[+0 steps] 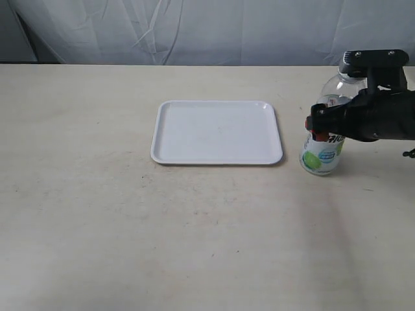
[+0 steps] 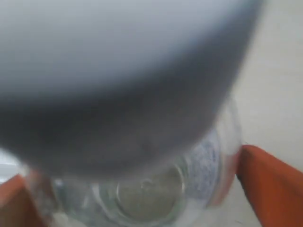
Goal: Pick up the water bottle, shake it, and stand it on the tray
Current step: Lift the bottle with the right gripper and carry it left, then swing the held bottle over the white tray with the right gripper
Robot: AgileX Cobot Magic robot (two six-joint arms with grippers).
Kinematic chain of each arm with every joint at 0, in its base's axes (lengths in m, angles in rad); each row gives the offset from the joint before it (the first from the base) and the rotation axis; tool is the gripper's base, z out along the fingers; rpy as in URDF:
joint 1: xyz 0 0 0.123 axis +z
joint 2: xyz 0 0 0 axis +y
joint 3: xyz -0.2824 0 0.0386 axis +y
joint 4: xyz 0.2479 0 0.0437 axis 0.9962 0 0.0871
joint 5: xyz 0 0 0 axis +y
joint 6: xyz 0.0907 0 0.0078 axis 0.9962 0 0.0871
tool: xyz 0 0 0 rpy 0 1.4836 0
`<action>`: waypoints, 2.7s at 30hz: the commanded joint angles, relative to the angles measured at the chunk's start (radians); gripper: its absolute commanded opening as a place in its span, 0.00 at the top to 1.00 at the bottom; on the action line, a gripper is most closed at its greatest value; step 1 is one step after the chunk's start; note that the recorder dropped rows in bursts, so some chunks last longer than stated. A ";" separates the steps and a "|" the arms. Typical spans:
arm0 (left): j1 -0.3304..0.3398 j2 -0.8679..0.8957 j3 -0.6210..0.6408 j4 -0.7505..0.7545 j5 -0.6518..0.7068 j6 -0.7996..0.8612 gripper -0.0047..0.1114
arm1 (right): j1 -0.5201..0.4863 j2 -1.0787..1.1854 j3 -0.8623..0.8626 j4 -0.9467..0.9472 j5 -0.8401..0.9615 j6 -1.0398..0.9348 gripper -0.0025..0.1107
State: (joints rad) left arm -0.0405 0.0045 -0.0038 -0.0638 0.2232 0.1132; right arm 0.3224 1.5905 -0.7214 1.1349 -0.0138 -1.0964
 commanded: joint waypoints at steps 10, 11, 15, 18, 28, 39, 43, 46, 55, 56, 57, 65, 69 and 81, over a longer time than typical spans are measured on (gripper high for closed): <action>0.000 -0.005 0.004 0.000 -0.014 0.000 0.96 | 0.000 0.060 -0.043 0.008 0.031 0.002 0.18; 0.000 -0.005 0.004 0.000 -0.014 0.000 0.96 | 0.000 0.060 -0.043 0.008 0.030 0.002 0.21; 0.000 -0.005 0.004 0.000 -0.014 0.001 0.96 | 0.000 0.060 -0.043 0.008 0.042 0.002 0.42; 0.000 -0.005 0.004 0.000 -0.014 0.001 0.96 | 0.000 0.060 -0.043 0.008 0.068 0.002 0.57; 0.000 -0.005 0.004 0.000 -0.014 0.001 0.96 | 0.000 0.035 -0.043 0.008 0.145 0.002 0.99; 0.000 -0.005 0.004 0.000 -0.014 0.001 0.96 | 0.000 -0.216 -0.037 -0.037 0.236 0.002 0.99; 0.000 -0.005 0.004 0.000 -0.014 0.001 0.96 | 0.000 -0.221 -0.039 -0.237 0.270 0.178 0.99; 0.000 -0.005 0.004 0.000 -0.014 0.001 0.96 | 0.020 -0.267 -0.093 -0.388 0.312 0.321 0.99; 0.000 -0.005 0.004 0.000 -0.014 -0.001 0.96 | 0.133 -0.252 -0.169 -1.034 0.478 0.935 0.99; 0.000 -0.005 0.004 0.000 -0.014 -0.001 0.96 | 0.145 -0.249 -0.177 -1.044 0.480 0.954 0.99; 0.000 -0.005 0.004 0.000 -0.014 -0.001 0.96 | 0.163 -0.256 -0.202 -1.044 0.472 0.953 0.99; 0.000 -0.005 0.004 0.000 -0.014 0.001 0.96 | 0.301 -0.188 -0.453 -1.040 0.380 0.955 0.99; 0.000 -0.005 0.004 0.000 -0.014 0.001 0.96 | 0.307 0.002 -0.471 -1.059 0.404 0.957 0.99; 0.000 -0.005 0.004 0.000 -0.014 0.001 0.96 | 0.412 -0.056 -0.656 -1.295 0.598 1.181 0.99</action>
State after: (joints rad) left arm -0.0405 0.0045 -0.0038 -0.0638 0.2232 0.1132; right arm 0.7213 1.5418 -1.3693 -0.0619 0.5459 0.0163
